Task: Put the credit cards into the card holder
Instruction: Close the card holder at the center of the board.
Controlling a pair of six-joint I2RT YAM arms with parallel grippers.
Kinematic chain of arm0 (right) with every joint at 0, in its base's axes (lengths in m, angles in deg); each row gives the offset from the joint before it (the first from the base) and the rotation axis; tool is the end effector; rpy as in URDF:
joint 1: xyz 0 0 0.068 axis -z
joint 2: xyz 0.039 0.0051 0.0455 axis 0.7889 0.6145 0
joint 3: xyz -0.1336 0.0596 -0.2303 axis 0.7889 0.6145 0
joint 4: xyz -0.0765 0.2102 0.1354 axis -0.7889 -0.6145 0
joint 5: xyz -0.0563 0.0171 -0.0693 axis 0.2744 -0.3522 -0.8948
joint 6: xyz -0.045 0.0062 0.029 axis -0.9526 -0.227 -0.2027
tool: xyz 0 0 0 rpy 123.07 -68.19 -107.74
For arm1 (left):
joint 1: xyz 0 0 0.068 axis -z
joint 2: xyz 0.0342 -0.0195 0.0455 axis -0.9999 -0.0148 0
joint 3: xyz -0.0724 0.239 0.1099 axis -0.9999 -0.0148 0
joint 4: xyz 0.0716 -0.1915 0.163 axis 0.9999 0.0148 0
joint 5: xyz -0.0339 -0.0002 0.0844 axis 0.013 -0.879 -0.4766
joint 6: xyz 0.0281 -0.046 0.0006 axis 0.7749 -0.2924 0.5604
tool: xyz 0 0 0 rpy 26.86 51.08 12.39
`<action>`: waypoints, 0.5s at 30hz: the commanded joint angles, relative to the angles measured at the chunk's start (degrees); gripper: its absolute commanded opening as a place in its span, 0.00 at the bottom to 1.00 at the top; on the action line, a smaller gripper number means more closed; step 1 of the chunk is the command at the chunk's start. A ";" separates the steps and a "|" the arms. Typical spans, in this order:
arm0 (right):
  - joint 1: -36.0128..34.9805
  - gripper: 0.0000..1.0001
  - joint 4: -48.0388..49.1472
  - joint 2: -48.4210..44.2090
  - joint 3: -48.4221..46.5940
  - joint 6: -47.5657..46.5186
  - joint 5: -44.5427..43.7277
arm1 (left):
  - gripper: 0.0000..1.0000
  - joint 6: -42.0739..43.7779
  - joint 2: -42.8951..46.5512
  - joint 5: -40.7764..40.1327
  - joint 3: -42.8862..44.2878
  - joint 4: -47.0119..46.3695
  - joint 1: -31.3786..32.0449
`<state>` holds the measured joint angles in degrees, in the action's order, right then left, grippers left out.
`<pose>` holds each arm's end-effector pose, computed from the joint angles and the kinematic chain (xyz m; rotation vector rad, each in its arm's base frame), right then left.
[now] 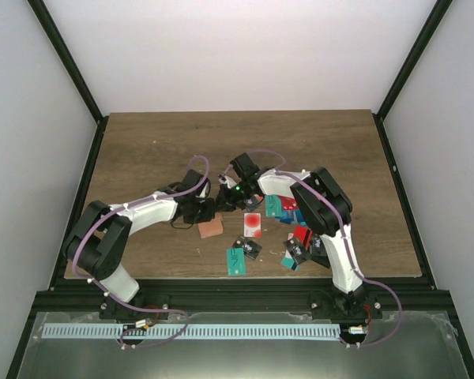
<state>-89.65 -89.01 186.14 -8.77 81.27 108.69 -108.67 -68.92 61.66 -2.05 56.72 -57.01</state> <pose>0.3344 0.2894 0.1178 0.2804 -2.7242 -1.3537 0.2478 -0.1640 0.1485 0.0191 2.8453 -0.5620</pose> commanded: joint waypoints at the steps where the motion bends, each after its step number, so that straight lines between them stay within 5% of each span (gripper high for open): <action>1: 0.27 0.01 -0.70 3.97 0.27 -2.03 -5.95 | 0.04 -1.27 -2.83 5.65 -1.34 21.40 2.31; 8: 0.30 0.01 -1.36 3.73 0.96 -3.34 -6.01 | 0.04 -1.55 -3.64 3.67 10.25 26.48 2.27; 15: 0.23 0.01 -1.73 3.36 1.91 -4.21 -6.14 | 0.04 -0.34 -2.77 1.87 12.95 25.80 2.39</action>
<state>-89.73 -88.15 186.45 -8.66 78.87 109.59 -109.67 -72.12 63.08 9.58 77.70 -55.24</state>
